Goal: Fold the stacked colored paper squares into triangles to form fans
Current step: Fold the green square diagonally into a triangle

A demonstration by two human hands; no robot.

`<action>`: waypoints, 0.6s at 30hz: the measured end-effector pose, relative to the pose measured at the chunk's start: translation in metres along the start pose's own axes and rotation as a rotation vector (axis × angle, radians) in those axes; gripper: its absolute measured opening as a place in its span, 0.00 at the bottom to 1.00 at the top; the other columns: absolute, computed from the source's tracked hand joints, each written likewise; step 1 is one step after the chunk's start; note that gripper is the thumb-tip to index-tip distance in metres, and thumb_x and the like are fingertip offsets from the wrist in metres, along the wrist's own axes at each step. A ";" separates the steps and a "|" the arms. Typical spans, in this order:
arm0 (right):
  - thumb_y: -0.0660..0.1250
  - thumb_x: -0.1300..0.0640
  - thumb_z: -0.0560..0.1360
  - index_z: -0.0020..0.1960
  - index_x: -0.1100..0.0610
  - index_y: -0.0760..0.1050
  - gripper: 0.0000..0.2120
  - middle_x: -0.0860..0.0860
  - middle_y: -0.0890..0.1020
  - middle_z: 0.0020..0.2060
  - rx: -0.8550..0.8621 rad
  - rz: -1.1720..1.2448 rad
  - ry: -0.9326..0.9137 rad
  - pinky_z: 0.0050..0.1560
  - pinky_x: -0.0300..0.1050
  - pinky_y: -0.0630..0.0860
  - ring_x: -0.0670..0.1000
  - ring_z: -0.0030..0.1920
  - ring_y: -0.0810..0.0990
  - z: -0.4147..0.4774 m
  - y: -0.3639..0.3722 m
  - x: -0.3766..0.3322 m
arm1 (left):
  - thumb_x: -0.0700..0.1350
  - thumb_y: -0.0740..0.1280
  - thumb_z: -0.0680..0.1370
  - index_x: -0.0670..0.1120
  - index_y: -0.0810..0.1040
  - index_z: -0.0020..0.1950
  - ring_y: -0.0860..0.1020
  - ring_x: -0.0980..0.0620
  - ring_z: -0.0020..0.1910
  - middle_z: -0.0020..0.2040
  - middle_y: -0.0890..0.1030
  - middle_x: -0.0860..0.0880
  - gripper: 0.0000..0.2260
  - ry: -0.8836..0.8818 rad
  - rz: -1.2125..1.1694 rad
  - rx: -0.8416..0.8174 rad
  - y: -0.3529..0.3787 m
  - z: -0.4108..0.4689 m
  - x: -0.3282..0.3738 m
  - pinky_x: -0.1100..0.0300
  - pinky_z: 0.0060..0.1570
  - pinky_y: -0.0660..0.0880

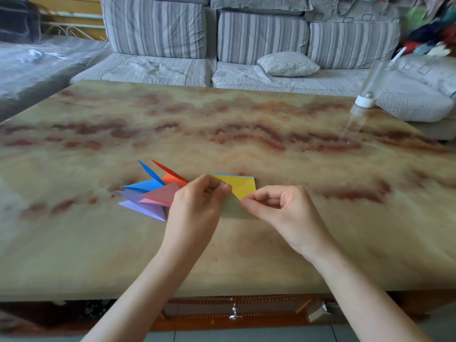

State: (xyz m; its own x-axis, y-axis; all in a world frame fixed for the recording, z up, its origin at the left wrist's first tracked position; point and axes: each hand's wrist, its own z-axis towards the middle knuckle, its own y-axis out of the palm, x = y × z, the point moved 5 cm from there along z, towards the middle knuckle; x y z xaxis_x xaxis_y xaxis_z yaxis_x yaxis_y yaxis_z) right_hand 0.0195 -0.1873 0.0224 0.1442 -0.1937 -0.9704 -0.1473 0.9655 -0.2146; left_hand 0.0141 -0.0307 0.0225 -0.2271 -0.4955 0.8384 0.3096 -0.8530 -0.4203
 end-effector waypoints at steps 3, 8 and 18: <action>0.72 0.62 0.72 0.39 0.56 0.82 0.04 0.48 0.85 0.32 -0.049 -0.025 0.035 0.41 0.32 0.73 0.43 0.36 0.82 0.001 0.000 0.004 | 0.44 0.68 0.76 0.47 0.77 0.38 0.73 0.60 0.33 0.32 0.78 0.55 0.07 -0.019 -0.003 0.008 0.000 0.001 -0.003 0.66 0.34 0.67; 0.70 0.63 0.73 0.41 0.61 0.82 0.03 0.54 0.86 0.35 -0.091 0.027 0.067 0.43 0.33 0.75 0.49 0.39 0.85 0.001 -0.002 0.004 | 0.45 0.67 0.76 0.47 0.77 0.39 0.75 0.60 0.33 0.32 0.78 0.55 0.07 -0.029 0.001 0.047 -0.003 0.004 -0.002 0.65 0.35 0.69; 0.70 0.63 0.73 0.40 0.61 0.82 0.04 0.54 0.86 0.37 -0.123 -0.040 0.070 0.47 0.38 0.78 0.51 0.40 0.85 -0.002 -0.008 0.003 | 0.44 0.66 0.77 0.46 0.78 0.41 0.74 0.60 0.33 0.34 0.79 0.54 0.06 -0.047 -0.035 0.138 -0.021 0.017 -0.009 0.68 0.34 0.69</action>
State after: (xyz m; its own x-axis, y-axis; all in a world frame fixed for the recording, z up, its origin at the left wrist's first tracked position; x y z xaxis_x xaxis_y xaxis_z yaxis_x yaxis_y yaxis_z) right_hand 0.0197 -0.1961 0.0206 0.0848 -0.2477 -0.9651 -0.2619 0.9290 -0.2615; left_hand 0.0251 -0.0061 0.0298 -0.1972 -0.4546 0.8686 0.4268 -0.8374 -0.3414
